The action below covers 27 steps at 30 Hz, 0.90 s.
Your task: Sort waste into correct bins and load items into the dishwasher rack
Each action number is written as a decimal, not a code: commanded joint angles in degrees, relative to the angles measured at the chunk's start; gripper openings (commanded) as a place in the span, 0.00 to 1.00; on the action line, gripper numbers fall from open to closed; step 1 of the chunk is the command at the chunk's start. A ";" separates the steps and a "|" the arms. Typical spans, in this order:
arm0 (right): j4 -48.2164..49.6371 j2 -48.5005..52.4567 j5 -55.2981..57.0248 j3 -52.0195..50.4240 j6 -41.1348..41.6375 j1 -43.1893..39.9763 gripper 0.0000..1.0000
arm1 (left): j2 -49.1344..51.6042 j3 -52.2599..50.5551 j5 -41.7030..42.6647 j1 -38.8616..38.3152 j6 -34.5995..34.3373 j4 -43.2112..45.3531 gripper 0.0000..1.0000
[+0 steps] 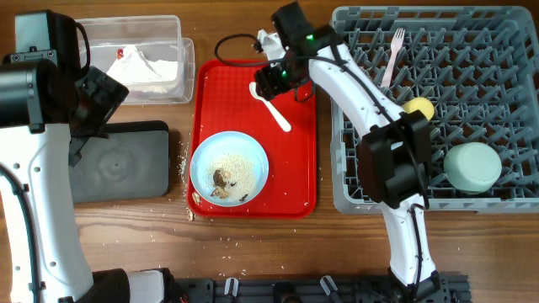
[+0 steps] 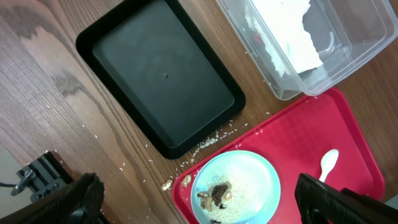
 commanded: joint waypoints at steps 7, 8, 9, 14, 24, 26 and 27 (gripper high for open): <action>4.83 2.62 10.67 -3.72 -1.33 3.87 0.56 | -0.07 0.26 0.09 0.39 -0.90 -0.02 1.00; 4.83 3.37 10.78 -3.72 -1.31 4.17 0.54 | -0.07 0.26 0.09 0.39 -0.90 -0.02 1.00; 4.81 4.04 11.19 -3.72 -1.25 4.46 0.51 | -0.04 0.26 0.09 0.39 -0.90 -0.02 1.00; 4.74 6.45 11.17 -3.74 -1.18 4.83 0.46 | -0.07 0.26 0.09 0.39 -0.90 -0.02 1.00; 4.39 6.86 13.14 -3.67 1.09 4.83 0.17 | -0.07 0.26 0.09 0.39 -0.90 -0.02 1.00; 4.37 5.90 14.16 -3.52 2.38 4.74 0.12 | -0.07 0.26 0.09 0.39 -0.90 -0.02 1.00; 4.35 5.11 14.16 -3.34 3.02 4.59 0.10 | -0.07 0.26 0.09 0.39 -0.90 -0.02 1.00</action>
